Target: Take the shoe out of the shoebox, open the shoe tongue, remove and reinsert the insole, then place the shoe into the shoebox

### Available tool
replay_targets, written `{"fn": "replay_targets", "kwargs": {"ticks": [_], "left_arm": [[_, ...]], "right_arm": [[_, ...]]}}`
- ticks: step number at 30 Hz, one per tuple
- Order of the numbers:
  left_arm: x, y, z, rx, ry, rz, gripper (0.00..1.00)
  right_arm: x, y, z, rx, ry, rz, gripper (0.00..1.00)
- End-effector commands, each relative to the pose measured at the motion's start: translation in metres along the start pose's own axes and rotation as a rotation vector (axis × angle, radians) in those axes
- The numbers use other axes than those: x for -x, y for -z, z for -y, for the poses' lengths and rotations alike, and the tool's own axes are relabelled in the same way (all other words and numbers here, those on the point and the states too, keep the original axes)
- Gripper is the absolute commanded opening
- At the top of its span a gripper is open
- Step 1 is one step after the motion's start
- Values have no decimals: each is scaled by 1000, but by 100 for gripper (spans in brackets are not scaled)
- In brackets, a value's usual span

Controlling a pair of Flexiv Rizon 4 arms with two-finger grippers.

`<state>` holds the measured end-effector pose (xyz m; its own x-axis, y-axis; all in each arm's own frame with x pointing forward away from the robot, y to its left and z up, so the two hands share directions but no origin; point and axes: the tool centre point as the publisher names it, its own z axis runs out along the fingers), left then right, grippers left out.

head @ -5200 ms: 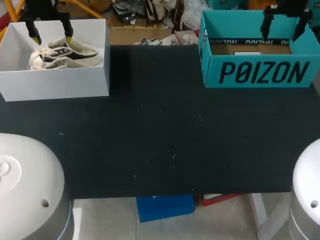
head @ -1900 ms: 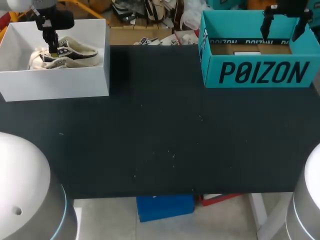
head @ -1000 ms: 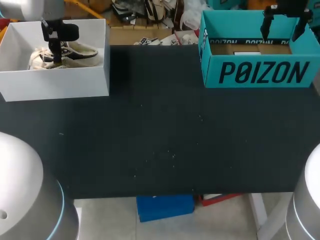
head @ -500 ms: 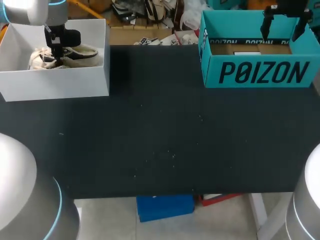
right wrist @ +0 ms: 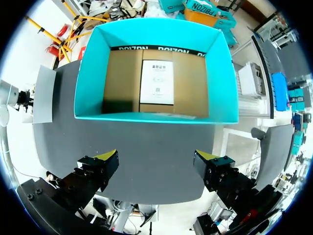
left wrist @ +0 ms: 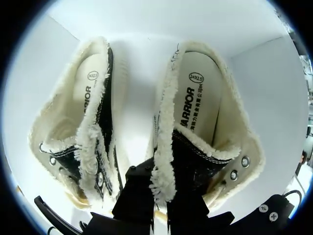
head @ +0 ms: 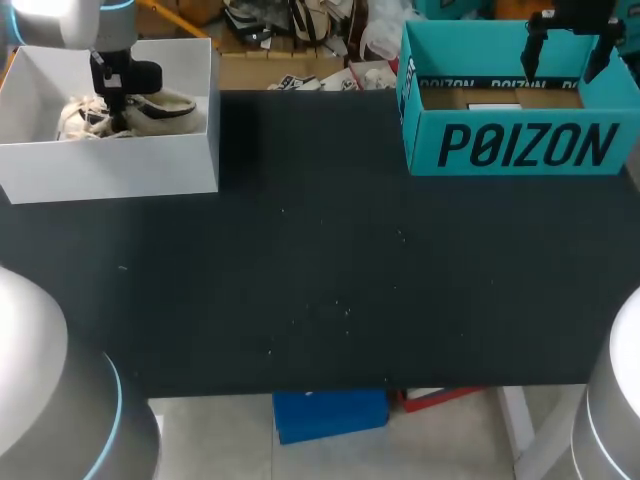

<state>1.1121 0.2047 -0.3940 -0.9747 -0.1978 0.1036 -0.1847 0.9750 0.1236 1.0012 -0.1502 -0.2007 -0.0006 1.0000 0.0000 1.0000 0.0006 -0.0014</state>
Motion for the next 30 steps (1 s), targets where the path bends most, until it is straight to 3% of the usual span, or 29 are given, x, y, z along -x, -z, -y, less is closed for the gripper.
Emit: {"fn": "replay_targets", "kwargs": {"ticks": [1, 15, 25, 30], "left_arm": [[-6, 16, -5, -22, 12, 28, 0], [-16, 101, -22, -23, 38, 147, 0], [-25, 192, -28, -39, 97, 246, 0], [-41, 235, -26, -72, 121, 275, 0]], "right_arm": [[0, 0, 0, 0, 0, 0, 100], [0, 0, 0, 0, 0, 0, 100], [0, 0, 0, 0, 0, 0, 100], [0, 0, 0, 0, 0, 0, 100]]}}
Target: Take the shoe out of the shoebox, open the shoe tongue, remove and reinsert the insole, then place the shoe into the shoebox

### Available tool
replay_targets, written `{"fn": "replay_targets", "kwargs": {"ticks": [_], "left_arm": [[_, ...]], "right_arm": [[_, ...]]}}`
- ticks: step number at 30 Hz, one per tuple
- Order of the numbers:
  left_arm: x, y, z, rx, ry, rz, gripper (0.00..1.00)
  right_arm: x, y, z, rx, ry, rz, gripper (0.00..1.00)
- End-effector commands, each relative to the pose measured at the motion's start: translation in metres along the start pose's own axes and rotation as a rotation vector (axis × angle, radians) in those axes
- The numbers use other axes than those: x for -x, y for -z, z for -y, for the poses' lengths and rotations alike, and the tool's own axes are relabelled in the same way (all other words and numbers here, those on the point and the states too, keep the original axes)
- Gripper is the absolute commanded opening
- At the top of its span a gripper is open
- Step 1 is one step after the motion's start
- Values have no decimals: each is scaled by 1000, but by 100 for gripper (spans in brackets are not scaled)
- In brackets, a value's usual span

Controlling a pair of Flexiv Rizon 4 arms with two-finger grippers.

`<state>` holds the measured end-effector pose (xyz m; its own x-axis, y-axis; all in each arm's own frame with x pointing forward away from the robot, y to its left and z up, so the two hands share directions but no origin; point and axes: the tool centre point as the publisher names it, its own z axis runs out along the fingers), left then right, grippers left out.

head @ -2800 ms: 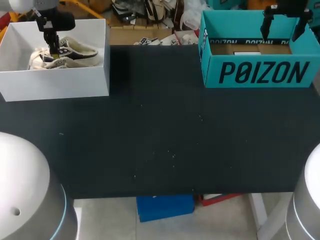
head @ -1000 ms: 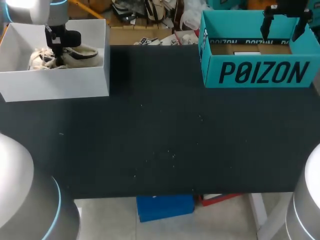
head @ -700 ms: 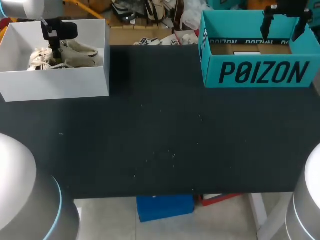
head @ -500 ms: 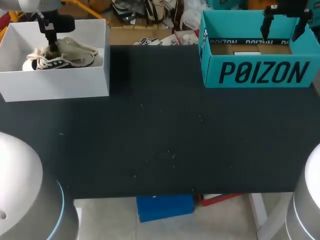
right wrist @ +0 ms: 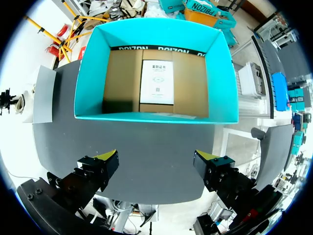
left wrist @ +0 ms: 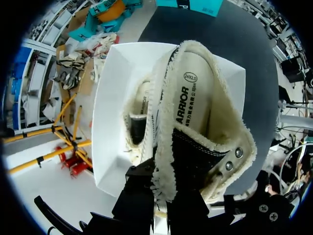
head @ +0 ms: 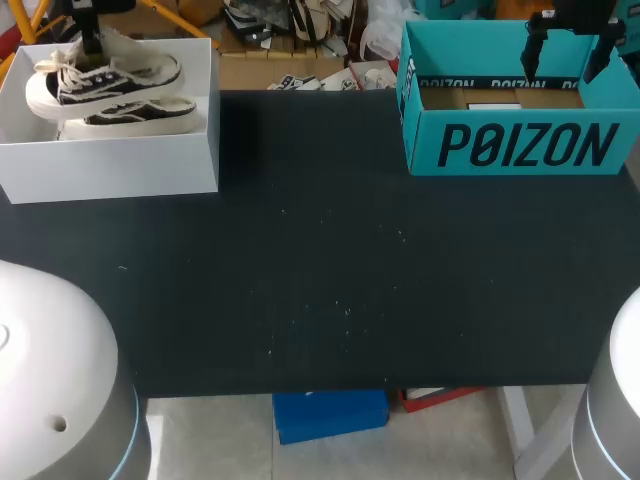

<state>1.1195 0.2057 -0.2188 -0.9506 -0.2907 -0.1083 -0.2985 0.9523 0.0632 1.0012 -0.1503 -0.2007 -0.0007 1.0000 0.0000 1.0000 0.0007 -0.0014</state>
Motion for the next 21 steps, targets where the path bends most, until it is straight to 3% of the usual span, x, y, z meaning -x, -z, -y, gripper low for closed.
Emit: {"fn": "replay_targets", "kwargs": {"ticks": [1, 7, 12, 21], "left_arm": [[-20, 71, -3, -24, 4, 73, 0], [-61, 108, 13, -74, -29, 85, 0], [-98, 125, 26, -89, -50, 94, 0], [-170, 123, 53, -98, -68, 75, 0]], "right_arm": [[0, 0, 0, 0, 0, 0, 100], [0, 0, 0, 0, 0, 0, 100], [0, 0, 0, 0, 0, 0, 100], [0, 0, 0, 0, 0, 0, 100]]}}
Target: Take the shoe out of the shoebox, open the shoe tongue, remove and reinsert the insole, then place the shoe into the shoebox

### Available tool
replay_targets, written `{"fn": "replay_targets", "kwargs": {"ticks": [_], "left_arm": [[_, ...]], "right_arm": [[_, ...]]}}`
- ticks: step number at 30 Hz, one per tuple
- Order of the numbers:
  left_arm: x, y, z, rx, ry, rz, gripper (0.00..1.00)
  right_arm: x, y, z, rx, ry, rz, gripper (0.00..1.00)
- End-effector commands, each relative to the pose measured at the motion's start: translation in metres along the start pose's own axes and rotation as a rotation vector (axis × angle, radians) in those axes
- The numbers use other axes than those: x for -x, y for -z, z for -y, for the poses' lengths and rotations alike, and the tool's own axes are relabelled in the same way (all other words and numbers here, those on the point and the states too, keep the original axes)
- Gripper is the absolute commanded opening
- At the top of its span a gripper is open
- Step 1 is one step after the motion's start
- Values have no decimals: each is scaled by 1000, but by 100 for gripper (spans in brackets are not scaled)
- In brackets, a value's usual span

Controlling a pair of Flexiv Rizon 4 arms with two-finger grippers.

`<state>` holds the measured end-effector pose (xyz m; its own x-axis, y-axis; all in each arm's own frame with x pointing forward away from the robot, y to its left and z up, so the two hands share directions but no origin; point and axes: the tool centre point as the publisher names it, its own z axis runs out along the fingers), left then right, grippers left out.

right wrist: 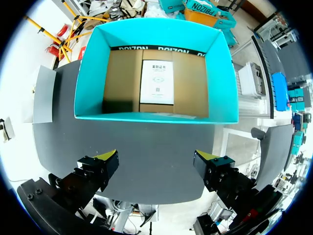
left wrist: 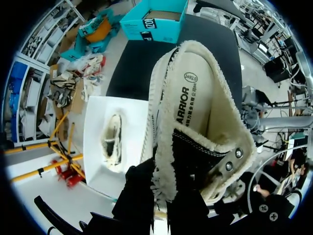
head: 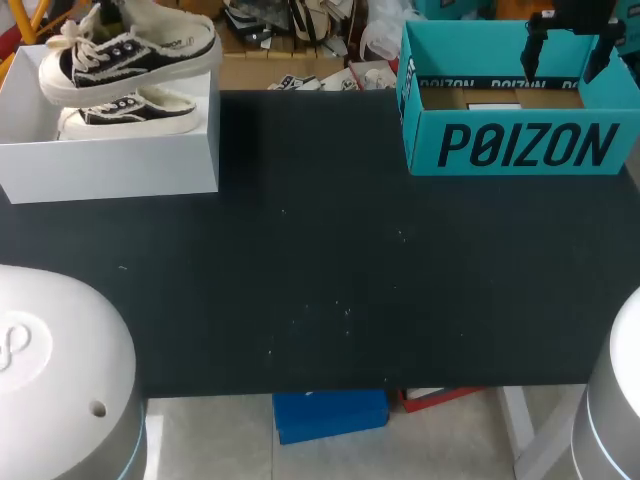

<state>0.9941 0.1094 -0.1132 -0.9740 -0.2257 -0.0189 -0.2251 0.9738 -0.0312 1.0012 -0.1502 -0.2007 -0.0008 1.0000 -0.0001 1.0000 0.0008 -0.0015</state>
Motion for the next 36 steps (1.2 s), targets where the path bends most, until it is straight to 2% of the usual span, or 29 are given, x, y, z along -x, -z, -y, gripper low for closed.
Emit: {"fn": "replay_targets", "kwargs": {"ticks": [1, 6, 15, 36], "left_arm": [[-40, -8, 11, 8, -10, 160, 0], [-66, -26, 30, 21, -39, 138, 0], [-101, -48, 64, 9, -116, 104, 0], [-130, -155, 115, 57, -319, -59, 0]], "right_arm": [[0, 0, 0, 0, 0, 0, 100], [0, 0, 0, 0, 0, 0, 100], [0, 0, 0, 0, 0, 0, 100], [0, 0, 0, 0, 0, 0, 100]]}}
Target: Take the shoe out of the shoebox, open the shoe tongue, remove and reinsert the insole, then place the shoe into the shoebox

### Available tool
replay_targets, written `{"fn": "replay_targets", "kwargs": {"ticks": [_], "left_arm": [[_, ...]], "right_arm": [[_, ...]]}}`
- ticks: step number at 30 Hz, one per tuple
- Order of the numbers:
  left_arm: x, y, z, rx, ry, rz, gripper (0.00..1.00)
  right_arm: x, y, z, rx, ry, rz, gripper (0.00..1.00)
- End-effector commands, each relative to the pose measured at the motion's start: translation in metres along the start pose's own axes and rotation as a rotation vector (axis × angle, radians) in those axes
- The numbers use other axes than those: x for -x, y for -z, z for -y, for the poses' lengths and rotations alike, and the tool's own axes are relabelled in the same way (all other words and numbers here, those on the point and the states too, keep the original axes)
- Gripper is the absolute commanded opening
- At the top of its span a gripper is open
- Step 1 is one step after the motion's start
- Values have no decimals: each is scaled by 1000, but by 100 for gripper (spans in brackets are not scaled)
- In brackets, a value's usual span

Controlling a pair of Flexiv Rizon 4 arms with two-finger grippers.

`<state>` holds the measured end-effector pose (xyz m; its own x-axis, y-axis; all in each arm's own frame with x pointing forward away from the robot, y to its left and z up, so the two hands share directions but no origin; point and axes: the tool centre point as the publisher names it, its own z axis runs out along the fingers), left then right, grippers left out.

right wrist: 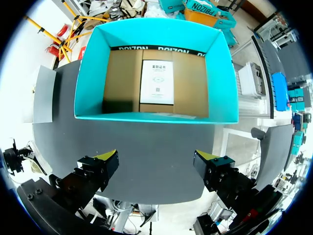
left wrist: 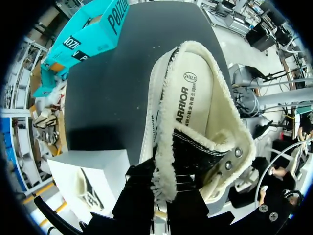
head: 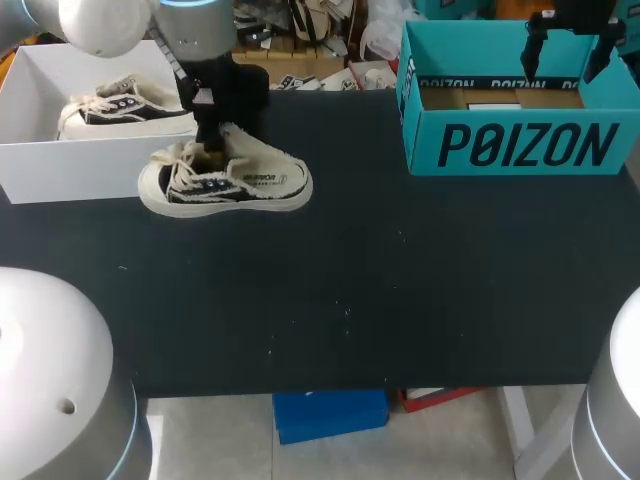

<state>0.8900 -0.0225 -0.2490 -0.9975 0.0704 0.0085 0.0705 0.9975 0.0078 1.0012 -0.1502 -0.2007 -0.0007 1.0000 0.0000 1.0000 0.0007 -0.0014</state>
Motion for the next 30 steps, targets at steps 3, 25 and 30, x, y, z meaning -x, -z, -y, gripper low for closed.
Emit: {"fn": "replay_targets", "kwargs": {"ticks": [3, 25, 30], "left_arm": [[8, -34, 21, 21, -51, -51, 0], [22, -102, 64, 81, -92, -198, 0], [24, -106, 67, 87, -74, -225, 71]], "right_arm": [[0, 0, 0, 0, 0, 0, 100], [0, 0, 0, 0, 0, 0, 100], [0, 0, 0, 0, 0, 0, 100]]}}
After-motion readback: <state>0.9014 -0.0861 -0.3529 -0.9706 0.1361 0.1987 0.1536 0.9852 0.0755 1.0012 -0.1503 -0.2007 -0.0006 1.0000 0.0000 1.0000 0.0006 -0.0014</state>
